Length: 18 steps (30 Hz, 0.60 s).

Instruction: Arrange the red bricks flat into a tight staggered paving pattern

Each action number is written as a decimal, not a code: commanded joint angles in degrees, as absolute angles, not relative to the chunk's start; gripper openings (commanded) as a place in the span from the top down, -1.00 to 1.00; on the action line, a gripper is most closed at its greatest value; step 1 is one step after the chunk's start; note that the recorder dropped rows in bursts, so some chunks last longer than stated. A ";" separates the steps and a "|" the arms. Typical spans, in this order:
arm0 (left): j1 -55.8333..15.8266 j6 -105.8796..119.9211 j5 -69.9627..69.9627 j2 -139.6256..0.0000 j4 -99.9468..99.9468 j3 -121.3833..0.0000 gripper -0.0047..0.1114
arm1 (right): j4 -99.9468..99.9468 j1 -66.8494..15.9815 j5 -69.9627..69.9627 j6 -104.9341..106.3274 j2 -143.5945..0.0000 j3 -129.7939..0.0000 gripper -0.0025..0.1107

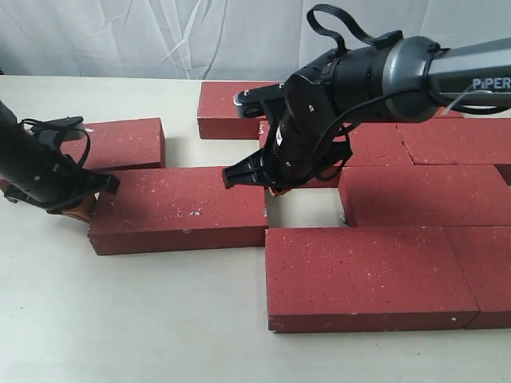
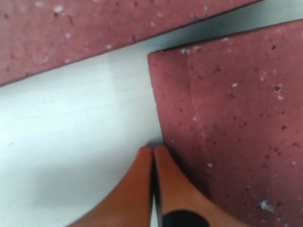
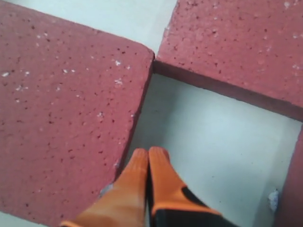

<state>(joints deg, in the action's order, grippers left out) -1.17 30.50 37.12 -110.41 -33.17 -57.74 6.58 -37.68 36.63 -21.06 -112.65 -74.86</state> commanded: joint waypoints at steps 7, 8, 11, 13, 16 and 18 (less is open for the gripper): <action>-1.18 30.44 37.41 -110.21 -32.37 -57.75 0.92 | 4.27 -37.42 35.15 -20.34 -115.42 -75.15 0.97; -1.18 30.44 37.41 -110.21 -32.37 -57.75 0.92 | 3.43 -37.42 35.04 -19.86 -115.42 -75.15 0.97; -1.18 30.44 37.30 -110.21 -32.35 -57.75 0.92 | 0.00 -37.42 35.06 -16.66 -115.42 -75.15 0.97; -1.18 30.44 37.30 -110.21 -32.35 -57.75 0.92 | -2.23 -37.42 35.20 -14.91 -115.42 -75.15 0.97; -1.18 30.44 37.30 -110.21 -32.35 -57.75 0.92 | -2.24 -37.42 35.40 -14.89 -115.42 -75.15 0.97; -1.18 30.44 37.30 -110.21 -32.35 -57.75 0.92 | -2.24 -37.42 35.66 -14.89 -115.42 -75.15 0.97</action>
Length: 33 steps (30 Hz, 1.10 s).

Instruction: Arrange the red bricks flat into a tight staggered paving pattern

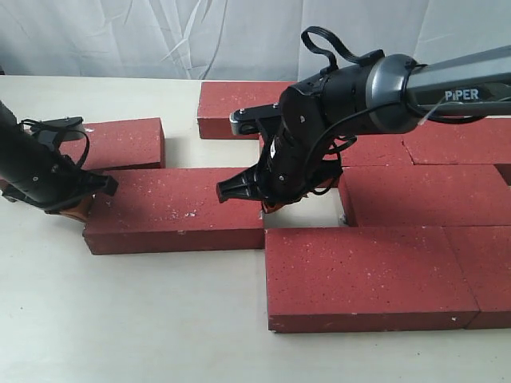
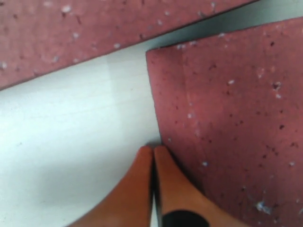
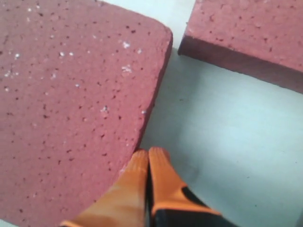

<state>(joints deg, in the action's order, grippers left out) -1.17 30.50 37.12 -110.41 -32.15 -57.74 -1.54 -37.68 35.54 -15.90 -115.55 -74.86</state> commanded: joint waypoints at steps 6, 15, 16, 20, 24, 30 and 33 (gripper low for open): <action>-1.18 30.44 37.40 -110.21 -33.16 -57.75 0.92 | -1.97 -37.42 36.90 -14.89 -115.42 -75.15 0.97; -1.18 30.57 37.87 -110.21 -35.74 -57.75 0.92 | -0.53 -37.30 37.68 -15.04 -115.42 -75.15 0.97; -1.18 30.57 37.87 -110.21 -36.13 -57.75 0.92 | -0.53 -37.30 37.56 -15.04 -115.42 -75.15 0.97; -1.18 30.57 38.18 -110.21 -36.43 -57.75 0.92 | -0.53 -37.30 35.25 -15.04 -115.42 -75.15 0.97; -1.18 30.57 38.18 -110.21 -36.43 -57.75 0.92 | -0.53 -37.30 33.37 -15.04 -115.42 -75.15 0.97; -1.18 30.57 38.18 -110.21 -36.43 -57.75 0.92 | 0.00 -37.30 34.52 -15.04 -115.42 -75.15 0.97; -1.31 30.68 38.57 -110.21 -36.55 -57.75 0.92 | 0.58 -37.30 35.58 -15.04 -115.42 -75.15 0.97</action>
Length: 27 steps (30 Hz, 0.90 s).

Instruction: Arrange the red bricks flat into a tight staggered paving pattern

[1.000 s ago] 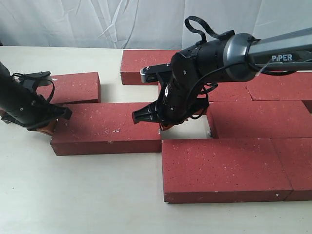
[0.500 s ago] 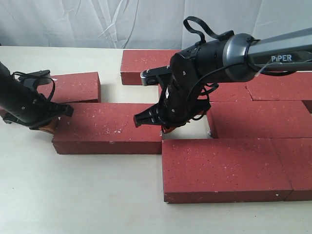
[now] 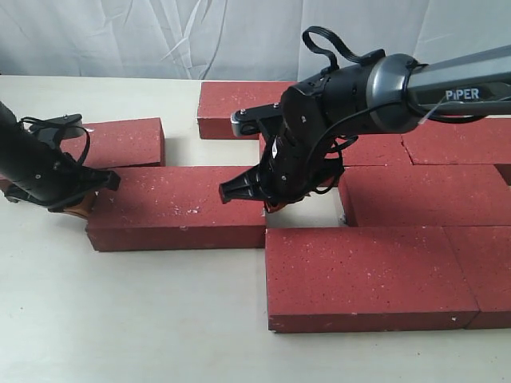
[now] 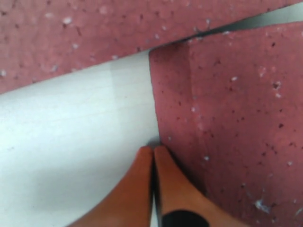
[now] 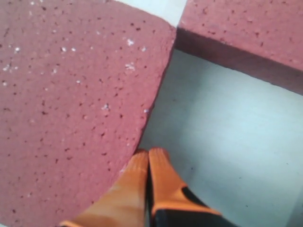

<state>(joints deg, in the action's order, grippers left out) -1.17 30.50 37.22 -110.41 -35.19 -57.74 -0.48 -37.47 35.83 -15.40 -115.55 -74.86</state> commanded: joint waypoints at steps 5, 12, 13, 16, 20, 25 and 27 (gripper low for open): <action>-1.31 30.69 39.07 -110.21 -37.75 -57.75 0.92 | 2.56 -37.30 37.47 -15.26 -115.42 -75.15 0.97; -3.76 30.69 39.36 -110.21 -37.87 -57.75 0.92 | 6.28 -37.30 38.69 -19.51 -115.42 -75.15 0.97; -4.24 30.69 39.36 -110.21 -37.87 -57.75 0.92 | 6.99 -37.30 38.84 -19.92 -115.42 -75.15 0.97; -5.69 30.69 39.36 -110.21 -38.09 -57.75 0.92 | 7.56 -37.30 39.36 -20.15 -115.42 -75.15 0.97; -6.54 30.69 39.23 -110.21 -38.40 -57.75 0.92 | 8.64 -37.09 40.30 -21.85 -115.42 -75.15 0.97; -6.54 30.69 39.01 -110.21 -38.75 -57.75 0.92 | 10.20 -37.09 41.68 -22.59 -115.42 -75.15 0.97; -6.54 30.69 39.03 -110.21 -38.65 -57.75 0.92 | 10.20 -37.09 42.11 -22.72 -115.42 -75.15 0.97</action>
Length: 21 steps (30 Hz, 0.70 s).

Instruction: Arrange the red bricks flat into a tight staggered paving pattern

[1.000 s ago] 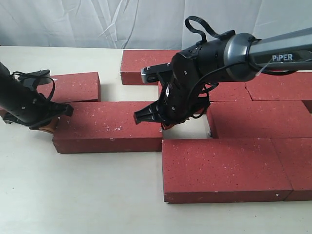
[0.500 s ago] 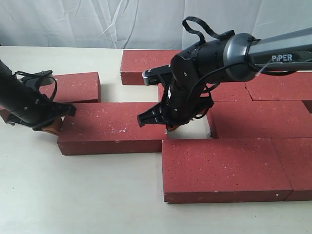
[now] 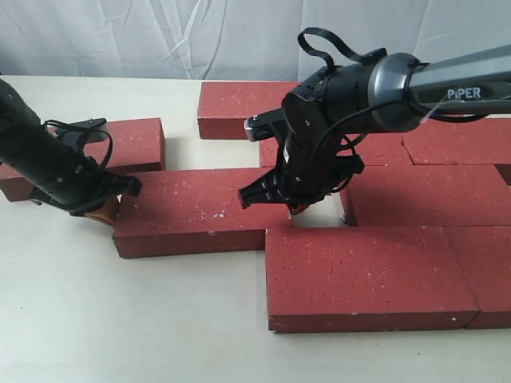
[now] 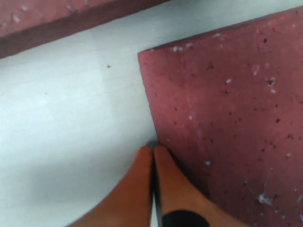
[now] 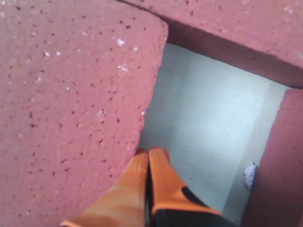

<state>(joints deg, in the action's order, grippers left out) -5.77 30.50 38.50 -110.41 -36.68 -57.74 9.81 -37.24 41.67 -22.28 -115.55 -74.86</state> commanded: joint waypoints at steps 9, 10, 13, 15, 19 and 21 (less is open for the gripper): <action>-5.23 26.99 38.79 -109.99 -35.26 -57.75 0.92 | 9.85 -35.25 44.84 -24.20 -114.36 -75.15 0.97; -5.19 26.39 38.79 -109.99 -34.51 -57.75 0.92 | 9.85 -34.96 45.00 -24.20 -113.86 -75.15 0.97; -5.19 23.73 38.34 -109.54 -31.86 -57.75 0.92 | 9.85 -34.09 45.12 -24.20 -111.78 -75.15 0.97; -5.19 21.47 37.85 -109.14 -29.27 -57.75 0.92 | 9.61 -33.48 45.69 -24.20 -110.22 -75.15 0.97; -5.19 16.71 37.23 -108.21 -24.73 -57.75 0.92 | 8.52 -32.35 46.76 -23.64 -107.22 -75.15 0.97; -5.19 16.53 37.09 -107.45 -24.61 -57.75 0.92 | 6.81 -32.01 46.98 -21.54 -105.69 -75.15 0.97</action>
<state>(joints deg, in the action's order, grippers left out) -5.38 18.38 37.62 -108.88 -26.06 -57.74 8.36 -32.72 46.18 -23.45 -108.00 -74.86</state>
